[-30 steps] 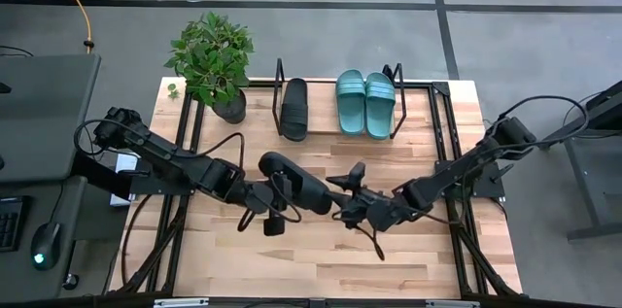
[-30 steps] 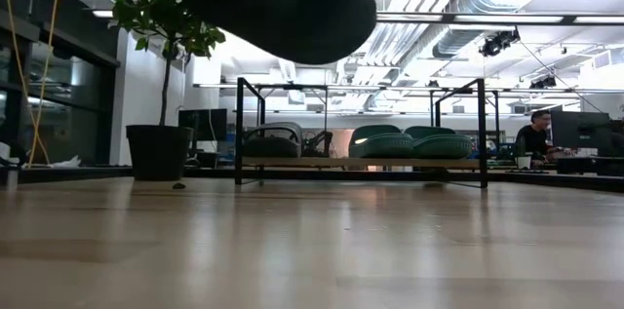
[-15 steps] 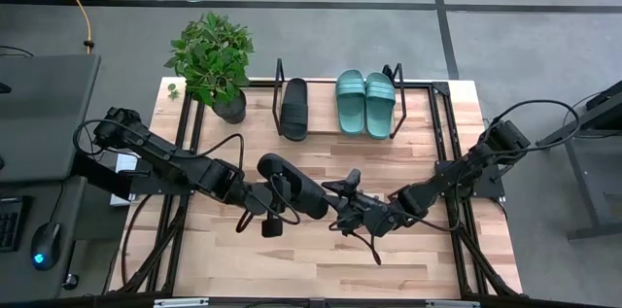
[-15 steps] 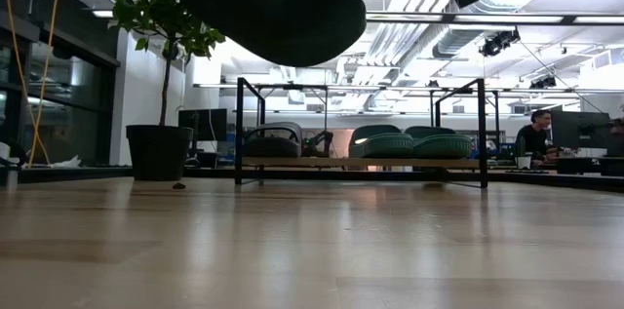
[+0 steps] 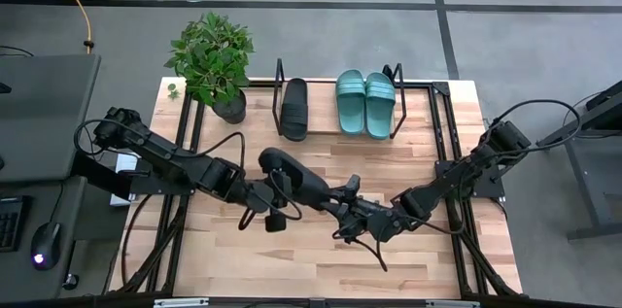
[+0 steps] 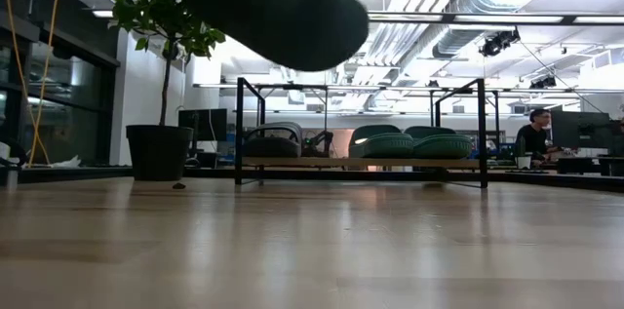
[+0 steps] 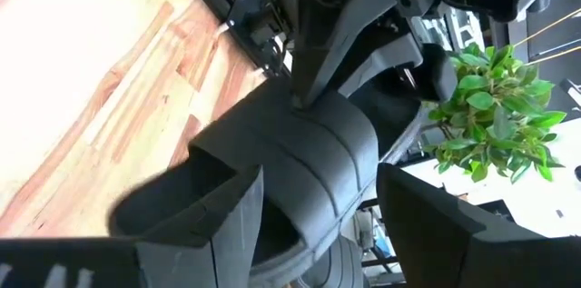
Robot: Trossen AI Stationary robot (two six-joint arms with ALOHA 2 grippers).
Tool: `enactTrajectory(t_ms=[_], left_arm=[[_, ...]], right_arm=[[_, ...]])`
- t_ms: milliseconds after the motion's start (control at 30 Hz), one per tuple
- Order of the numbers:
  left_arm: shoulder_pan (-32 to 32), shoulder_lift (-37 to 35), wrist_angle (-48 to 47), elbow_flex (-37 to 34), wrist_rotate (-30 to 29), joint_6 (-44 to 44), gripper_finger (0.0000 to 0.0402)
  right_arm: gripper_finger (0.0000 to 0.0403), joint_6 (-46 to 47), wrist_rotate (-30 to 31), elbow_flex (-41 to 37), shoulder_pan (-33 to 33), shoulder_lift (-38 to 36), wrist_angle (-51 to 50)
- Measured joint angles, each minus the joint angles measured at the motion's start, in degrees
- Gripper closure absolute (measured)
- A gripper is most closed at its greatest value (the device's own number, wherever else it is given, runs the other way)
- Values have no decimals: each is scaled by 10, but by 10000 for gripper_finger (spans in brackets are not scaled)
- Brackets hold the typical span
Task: Pick and place slides into the shelf
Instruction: Put the black slipper on the shelf
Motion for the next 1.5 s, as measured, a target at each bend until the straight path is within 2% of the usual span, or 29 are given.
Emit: enactTrajectory(t_ms=[467, 633, 1033, 1267, 1367, 1500], left_arm=[[0, 0, 1, 0, 5, 0, 374], [-1, 0, 9, 0, 26, 0, 374], [-1, 1, 15, 0, 35, 0, 373], [-1, 1, 15, 0, 37, 0, 373], [-1, 1, 15, 0, 37, 0, 373], [-1, 0, 15, 0, 37, 0, 373]], right_arm=[[197, 20, 0, 0, -9, 0, -38], [197, 24, 3, 0, -19, 9, -46], [197, 20, 4, -1, -37, 35, 25], [197, 22, 16, -1, -37, 35, 31], [203, 46, 11, -1, -37, 35, 31], [233, 50, 10, -1, -37, 35, 31]])
